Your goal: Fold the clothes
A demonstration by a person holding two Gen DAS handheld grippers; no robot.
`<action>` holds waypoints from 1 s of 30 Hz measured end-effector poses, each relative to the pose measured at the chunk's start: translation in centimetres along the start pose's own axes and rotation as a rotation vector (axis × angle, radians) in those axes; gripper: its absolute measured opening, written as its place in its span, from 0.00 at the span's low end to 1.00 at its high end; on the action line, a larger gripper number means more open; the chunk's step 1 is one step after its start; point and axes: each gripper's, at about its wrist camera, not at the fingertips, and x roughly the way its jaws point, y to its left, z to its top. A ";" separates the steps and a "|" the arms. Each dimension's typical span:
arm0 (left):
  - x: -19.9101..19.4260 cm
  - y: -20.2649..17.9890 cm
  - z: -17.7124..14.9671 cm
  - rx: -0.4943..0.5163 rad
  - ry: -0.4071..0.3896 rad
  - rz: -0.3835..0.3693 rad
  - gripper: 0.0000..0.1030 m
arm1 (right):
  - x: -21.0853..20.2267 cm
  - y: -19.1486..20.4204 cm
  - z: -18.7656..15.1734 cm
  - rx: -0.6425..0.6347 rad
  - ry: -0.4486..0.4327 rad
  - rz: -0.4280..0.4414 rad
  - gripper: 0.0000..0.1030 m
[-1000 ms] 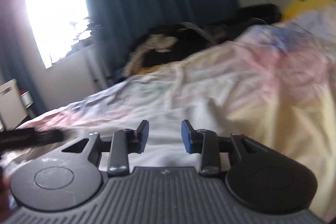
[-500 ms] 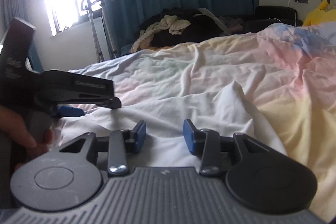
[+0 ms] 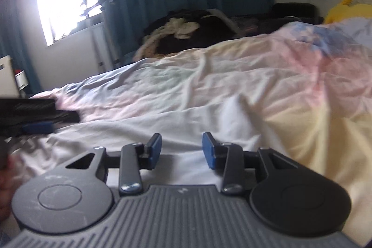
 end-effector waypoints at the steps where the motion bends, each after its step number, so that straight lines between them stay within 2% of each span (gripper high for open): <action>1: -0.6 0.4 -0.4 0.015 -0.014 0.024 0.81 | 0.0 -0.6 0.1 0.010 0.008 -0.009 0.40; 4: -2.1 1.4 -1.2 0.038 -0.024 0.089 0.81 | -0.3 -2.2 0.2 0.036 0.024 -0.022 0.40; 7: -4.6 1.4 -1.3 0.051 -0.066 0.084 0.81 | -1.1 -2.8 0.1 0.028 0.017 -0.035 0.44; 10: -6.9 1.3 -1.7 0.040 -0.076 0.077 0.82 | -2.6 -2.2 0.4 -0.010 -0.002 -0.047 0.47; 14: -10.1 1.4 -2.5 0.021 -0.081 0.078 0.83 | -6.1 -0.5 1.4 -0.033 -0.053 -0.011 0.47; 16: -11.8 1.4 -3.1 -0.003 -0.079 0.070 0.83 | -8.1 0.5 1.7 -0.053 -0.083 0.008 0.47; 20: -14.8 2.5 -3.7 -0.118 -0.079 0.014 0.84 | -12.1 1.8 1.6 -0.046 -0.127 0.043 0.49; 24: -16.6 3.7 -4.7 -0.256 -0.047 -0.070 0.85 | -14.3 1.2 1.2 0.096 -0.108 0.120 0.50; 30: -16.3 5.8 -6.2 -0.455 0.055 -0.155 0.87 | -14.3 -0.7 -0.4 0.415 0.020 0.228 0.50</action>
